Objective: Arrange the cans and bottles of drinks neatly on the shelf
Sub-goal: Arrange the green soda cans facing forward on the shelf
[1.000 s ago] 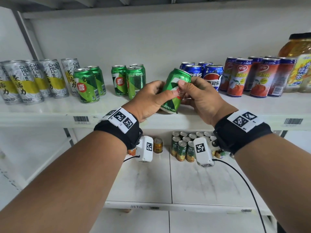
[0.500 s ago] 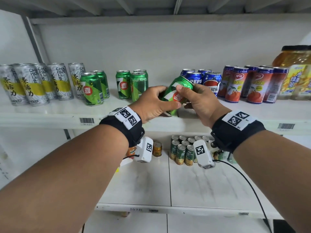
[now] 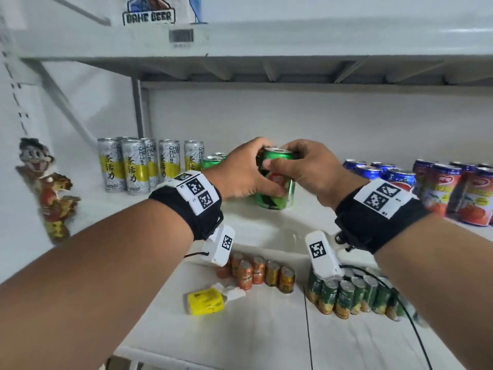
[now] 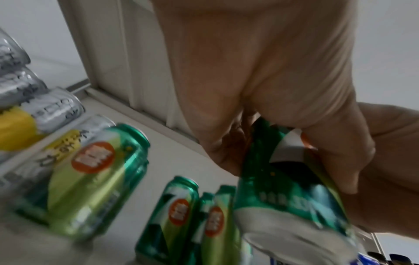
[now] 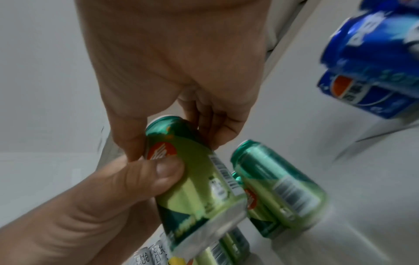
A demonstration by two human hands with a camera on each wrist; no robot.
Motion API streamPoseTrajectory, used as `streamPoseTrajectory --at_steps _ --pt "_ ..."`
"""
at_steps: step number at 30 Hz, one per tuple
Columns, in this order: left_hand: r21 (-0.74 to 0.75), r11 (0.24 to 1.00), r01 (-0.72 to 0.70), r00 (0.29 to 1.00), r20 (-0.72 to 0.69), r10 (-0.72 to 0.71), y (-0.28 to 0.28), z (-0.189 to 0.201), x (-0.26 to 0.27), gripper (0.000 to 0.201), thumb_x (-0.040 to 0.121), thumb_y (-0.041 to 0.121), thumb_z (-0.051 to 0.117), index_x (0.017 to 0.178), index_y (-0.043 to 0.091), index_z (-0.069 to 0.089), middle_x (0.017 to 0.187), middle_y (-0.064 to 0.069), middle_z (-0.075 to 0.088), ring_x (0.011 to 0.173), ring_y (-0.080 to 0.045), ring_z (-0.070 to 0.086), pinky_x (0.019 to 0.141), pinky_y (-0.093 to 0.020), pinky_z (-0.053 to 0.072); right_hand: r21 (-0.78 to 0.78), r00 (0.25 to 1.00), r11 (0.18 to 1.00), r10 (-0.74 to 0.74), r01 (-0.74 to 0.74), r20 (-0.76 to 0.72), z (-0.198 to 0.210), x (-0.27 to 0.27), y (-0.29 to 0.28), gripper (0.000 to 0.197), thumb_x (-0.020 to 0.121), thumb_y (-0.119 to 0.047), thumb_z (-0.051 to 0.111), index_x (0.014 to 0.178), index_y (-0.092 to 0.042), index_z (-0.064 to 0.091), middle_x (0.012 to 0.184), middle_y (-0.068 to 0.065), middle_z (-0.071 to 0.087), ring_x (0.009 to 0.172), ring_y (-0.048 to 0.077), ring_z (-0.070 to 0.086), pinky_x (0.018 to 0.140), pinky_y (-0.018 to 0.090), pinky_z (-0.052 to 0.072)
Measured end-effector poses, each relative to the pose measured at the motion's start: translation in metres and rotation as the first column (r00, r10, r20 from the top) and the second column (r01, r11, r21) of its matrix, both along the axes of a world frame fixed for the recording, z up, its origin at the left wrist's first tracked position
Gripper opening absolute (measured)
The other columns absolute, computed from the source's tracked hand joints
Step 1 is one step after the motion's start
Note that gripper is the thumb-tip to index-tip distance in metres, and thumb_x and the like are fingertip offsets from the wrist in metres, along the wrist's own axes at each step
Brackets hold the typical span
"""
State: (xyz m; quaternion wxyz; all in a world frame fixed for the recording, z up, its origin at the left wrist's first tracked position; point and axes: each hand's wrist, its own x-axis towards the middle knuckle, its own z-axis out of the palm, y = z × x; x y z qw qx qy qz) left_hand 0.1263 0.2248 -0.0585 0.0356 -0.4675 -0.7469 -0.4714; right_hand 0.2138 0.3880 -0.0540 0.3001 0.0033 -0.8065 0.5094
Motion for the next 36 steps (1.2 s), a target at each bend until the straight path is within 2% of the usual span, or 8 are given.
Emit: streamPoseTrajectory --at_steps 4,8,14,18,21,25,31,36 --pt "-0.071 0.997 -0.042 0.996 -0.078 0.037 -0.031 0.015 -0.033 0.065 0.063 0.025 0.103 0.116 0.026 0.066 0.106 0.004 0.077 0.097 -0.015 0.076 0.085 -0.039 0.065 0.089 0.999 0.996 -0.033 0.03 0.034 0.017 -0.03 -0.026 0.029 0.084 -0.044 0.08 0.094 -0.017 0.076 0.091 0.003 0.079 0.083 0.018 0.075 0.073 0.034 0.058" --pt "-0.132 0.984 -0.118 0.989 -0.103 0.105 -0.048 0.02 -0.068 0.057 0.068 0.025 0.099 0.114 0.023 0.067 0.102 -0.002 0.078 0.091 -0.023 0.077 0.081 -0.044 0.066 0.207 0.989 0.967 -0.15 0.15 -0.015 0.032 -0.06 -0.03 0.012 0.085 -0.027 0.069 0.09 -0.02 0.077 0.087 -0.003 0.075 0.085 0.016 0.068 0.071 0.026 0.053" --pt "-0.131 0.988 -0.083 0.993 -0.099 0.07 -0.057 0.018 -0.108 0.045 0.07 0.022 0.098 0.105 0.016 0.07 0.092 -0.009 0.078 0.061 -0.009 0.067 0.059 -0.034 0.059 0.796 0.891 0.555 -0.452 0.241 0.046 0.032 -0.116 -0.028 0.03 0.09 -0.035 0.07 0.113 -0.016 0.074 0.115 0.005 0.069 0.11 0.027 0.062 0.093 0.034 0.051" --pt "-0.138 0.988 -0.069 0.993 -0.108 0.054 -0.054 0.021 -0.114 0.045 0.068 0.031 0.099 0.1 0.015 0.072 0.089 -0.009 0.079 0.063 -0.017 0.071 0.065 -0.043 0.062 0.91 0.787 0.365 -0.612 0.197 0.076 0.022 -0.137 -0.028 0.032 0.087 -0.043 0.069 0.099 -0.014 0.06 0.097 0.006 0.056 0.096 0.031 0.052 0.087 0.039 0.039" --pt "-0.16 0.986 -0.04 0.993 -0.114 0.021 -0.054 0.022 -0.115 0.048 0.068 0.032 0.098 0.103 0.012 0.072 0.092 -0.012 0.079 0.071 -0.029 0.076 0.071 -0.05 0.064 0.911 0.777 0.361 -0.625 0.2 0.077 0.02 -0.141 -0.028 0.036 0.082 -0.04 0.075 0.096 -0.016 0.051 0.089 0.004 0.05 0.09 0.03 0.048 0.084 0.04 0.04" --pt "-0.162 0.986 -0.047 0.994 -0.108 0.03 -0.055 0.022 -0.113 0.045 0.07 0.027 0.099 0.104 0.012 0.072 0.092 -0.011 0.079 0.069 -0.025 0.074 0.073 -0.051 0.064 0.907 0.793 0.402 -0.59 0.125 0.152 0.023 -0.138 -0.033 0.037 0.077 -0.039 0.08 0.091 -0.015 0.054 0.076 -0.002 0.048 0.084 0.029 0.054 0.079 0.04 0.054" --pt "-0.179 0.978 -0.11 0.984 -0.157 0.082 -0.059 0.022 -0.1 0.044 0.067 0.032 0.1 0.1 0.019 0.074 0.091 0.001 0.078 0.074 -0.013 0.072 0.07 -0.037 0.062 0.831 0.885 0.542 -0.439 0.126 0.152 0.022 -0.124 -0.028 0.061 0.07 -0.046 0.083 0.124 -0.037 0.055 0.098 -0.01 0.063 0.094 0.021 0.058 0.088 0.041 0.045" --pt "-0.207 0.967 -0.148 0.98 -0.166 0.114 -0.067 0.022 -0.086 0.042 0.069 0.029 0.099 0.101 0.018 0.074 0.092 -0.001 0.078 0.083 -0.022 0.075 0.074 -0.04 0.062 0.912 0.903 0.407 -0.407 0.045 0.137 0.025 -0.102 -0.03 0.038 0.073 -0.057 0.078 0.102 -0.05 0.055 0.092 -0.014 0.047 0.094 0.02 0.051 0.086 0.04 0.028"
